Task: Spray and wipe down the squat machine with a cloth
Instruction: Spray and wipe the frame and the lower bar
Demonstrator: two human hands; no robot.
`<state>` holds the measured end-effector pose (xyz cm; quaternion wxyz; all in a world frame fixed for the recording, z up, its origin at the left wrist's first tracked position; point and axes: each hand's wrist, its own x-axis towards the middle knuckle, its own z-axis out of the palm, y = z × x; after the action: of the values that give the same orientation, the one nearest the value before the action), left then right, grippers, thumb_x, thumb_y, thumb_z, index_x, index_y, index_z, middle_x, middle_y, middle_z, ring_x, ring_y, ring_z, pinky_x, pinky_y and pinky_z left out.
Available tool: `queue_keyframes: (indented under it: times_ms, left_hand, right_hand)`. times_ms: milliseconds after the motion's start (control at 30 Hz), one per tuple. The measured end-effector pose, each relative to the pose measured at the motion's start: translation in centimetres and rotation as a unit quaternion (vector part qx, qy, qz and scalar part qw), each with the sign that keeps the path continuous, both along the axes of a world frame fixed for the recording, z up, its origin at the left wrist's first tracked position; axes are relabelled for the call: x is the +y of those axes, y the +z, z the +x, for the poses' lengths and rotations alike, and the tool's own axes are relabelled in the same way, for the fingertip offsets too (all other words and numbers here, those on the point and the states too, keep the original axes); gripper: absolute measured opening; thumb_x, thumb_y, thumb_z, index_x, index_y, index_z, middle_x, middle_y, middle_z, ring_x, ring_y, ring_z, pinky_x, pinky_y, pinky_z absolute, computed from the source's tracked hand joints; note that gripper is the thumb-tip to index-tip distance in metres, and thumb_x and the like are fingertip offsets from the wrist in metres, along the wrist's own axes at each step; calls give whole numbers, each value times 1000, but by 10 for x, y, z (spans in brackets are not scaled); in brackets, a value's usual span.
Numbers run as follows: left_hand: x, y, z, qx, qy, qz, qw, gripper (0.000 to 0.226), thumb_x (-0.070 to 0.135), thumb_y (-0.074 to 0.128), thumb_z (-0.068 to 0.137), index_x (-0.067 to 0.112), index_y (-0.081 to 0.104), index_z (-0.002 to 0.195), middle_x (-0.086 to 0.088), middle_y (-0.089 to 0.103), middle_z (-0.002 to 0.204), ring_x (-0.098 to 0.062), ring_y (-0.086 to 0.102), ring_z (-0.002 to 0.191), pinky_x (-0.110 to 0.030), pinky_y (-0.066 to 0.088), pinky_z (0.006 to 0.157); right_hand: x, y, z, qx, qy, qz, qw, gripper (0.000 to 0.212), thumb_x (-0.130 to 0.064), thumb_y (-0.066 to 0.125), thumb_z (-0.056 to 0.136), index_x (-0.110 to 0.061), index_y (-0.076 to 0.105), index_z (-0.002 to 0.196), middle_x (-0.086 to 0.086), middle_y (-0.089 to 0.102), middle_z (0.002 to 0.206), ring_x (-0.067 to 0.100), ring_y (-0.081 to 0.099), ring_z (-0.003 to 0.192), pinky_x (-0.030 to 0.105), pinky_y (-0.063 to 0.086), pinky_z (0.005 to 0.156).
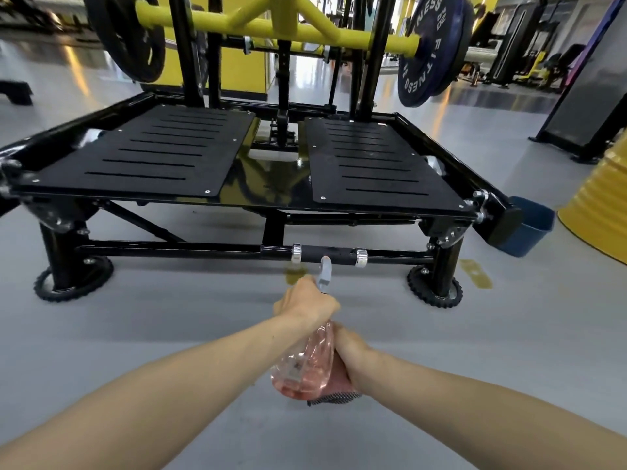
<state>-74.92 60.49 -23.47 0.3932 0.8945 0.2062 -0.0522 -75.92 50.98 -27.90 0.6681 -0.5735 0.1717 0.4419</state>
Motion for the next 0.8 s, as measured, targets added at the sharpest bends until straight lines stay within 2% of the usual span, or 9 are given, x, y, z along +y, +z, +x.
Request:
queue_keyframes:
  times_ms: [100,200,300,433,533,633,733,800]
  left_hand:
    - [14,-4,-6,-10,18,-24,1000,30,20,60,69,25,54,97,3,64,91,-25,61,94,-31,45,79]
    - [30,-10,-9,-15,44,-79,996,24,22,59,59,24,54,82,4,62,77,-27,63,85,-32,48,78]
    - [45,-11,-9,-20,62,-111,992,24,22,53,45,20,53,69,1,57,61,-27,56,65,-32,46,68]
    - [62,-7,-13,-33,71,-150,986,19,14,55,47,13,48,64,2,48,52,-20,46,50,-23,37,55]
    - [71,0,-10,-46,80,-172,981,18,7,59,50,11,49,65,0,46,51,-20,43,48,-23,37,53]
    - [82,10,-4,-55,94,-169,980,19,9,55,38,11,47,56,-2,45,50,-21,42,47,-25,36,53]
    - [94,16,2,-54,95,-188,976,21,8,54,37,12,41,53,-5,41,53,-22,38,51,-28,33,54]
    - [99,15,3,-51,73,-200,976,23,8,54,40,13,45,61,-6,41,58,-22,38,56,-29,33,56]
  right_hand:
    - [7,-7,0,-3,0,-33,999,51,-45,38,97,-4,67,106,17,72,96,34,71,86,51,56,77]
    - [20,-17,2,-32,-7,-79,996,52,-45,38,96,-3,67,105,19,73,91,33,72,81,52,56,77]
    - [33,-23,0,-48,-3,-106,993,57,-50,39,92,-2,66,110,21,71,100,36,70,90,52,55,78]
    - [46,-21,-1,-71,2,-117,991,52,-42,36,98,0,66,104,24,69,102,38,68,92,54,54,83]
    - [55,-19,1,-74,7,-114,991,54,-45,36,97,0,66,101,24,70,98,38,68,86,55,56,74]
    - [64,-13,2,-72,-5,-93,993,54,-46,35,97,-2,66,105,22,70,97,38,69,83,53,58,63]
    - [74,-15,7,-109,-4,-96,989,55,-51,36,93,-7,68,103,19,71,97,37,69,87,56,55,78]
    - [77,-12,5,-110,-8,-86,990,52,-45,36,97,-4,66,108,20,71,99,37,69,87,55,56,76]
